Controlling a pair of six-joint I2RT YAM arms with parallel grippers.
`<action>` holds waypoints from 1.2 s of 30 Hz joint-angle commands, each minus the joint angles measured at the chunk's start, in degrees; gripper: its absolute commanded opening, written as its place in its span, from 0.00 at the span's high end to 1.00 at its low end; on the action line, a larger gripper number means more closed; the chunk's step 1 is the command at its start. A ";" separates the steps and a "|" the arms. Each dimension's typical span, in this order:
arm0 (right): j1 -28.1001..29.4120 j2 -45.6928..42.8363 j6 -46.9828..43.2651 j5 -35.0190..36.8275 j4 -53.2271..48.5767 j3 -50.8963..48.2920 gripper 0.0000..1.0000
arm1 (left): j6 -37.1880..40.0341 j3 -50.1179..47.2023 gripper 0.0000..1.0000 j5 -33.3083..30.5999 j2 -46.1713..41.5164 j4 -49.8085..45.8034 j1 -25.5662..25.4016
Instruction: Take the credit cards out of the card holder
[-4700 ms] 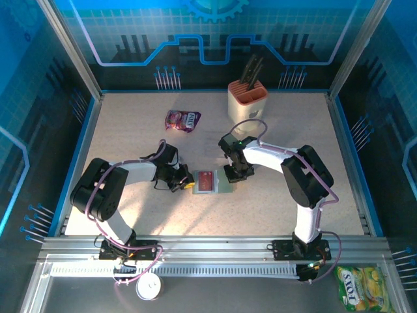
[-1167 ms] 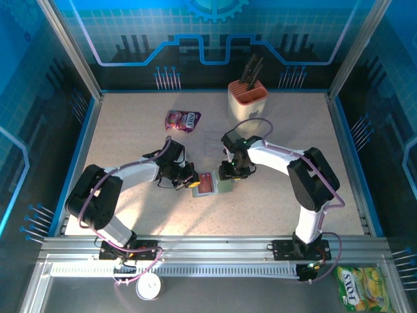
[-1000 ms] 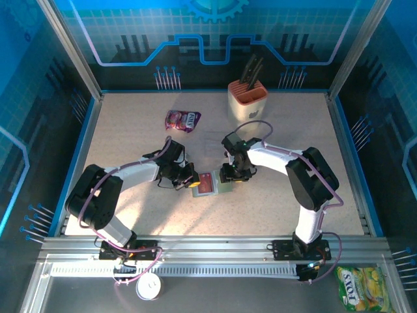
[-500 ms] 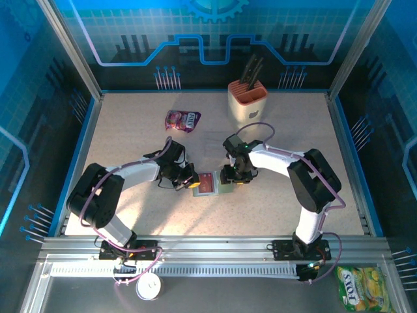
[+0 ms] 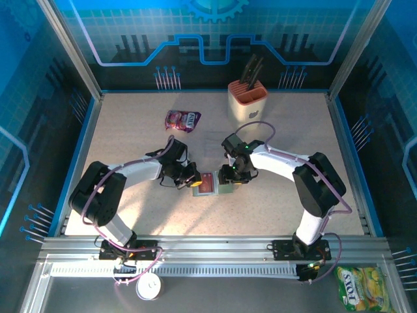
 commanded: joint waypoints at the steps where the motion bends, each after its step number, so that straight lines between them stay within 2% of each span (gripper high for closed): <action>1: 0.48 -1.45 1.94 -5.28 4.29 0.85 0.46 | -1.21 1.86 1.00 0.79 1.26 -0.74 -0.61; 11: 0.32 1.07 2.72 -12.62 14.19 -1.20 0.53 | 0.11 2.40 1.00 -0.70 3.69 -4.70 -1.04; 14: 0.31 2.02 2.73 -14.13 15.78 -1.55 0.60 | 0.20 1.92 1.00 -1.32 3.69 -5.07 -1.14; 18: 0.27 3.13 3.07 -16.02 17.37 -1.77 0.64 | 0.38 1.52 1.00 -3.16 2.73 -6.25 -1.11; 36: 0.49 6.29 5.10 -19.73 22.22 -3.72 0.68 | 1.43 2.77 1.00 -4.94 2.51 -8.04 -1.13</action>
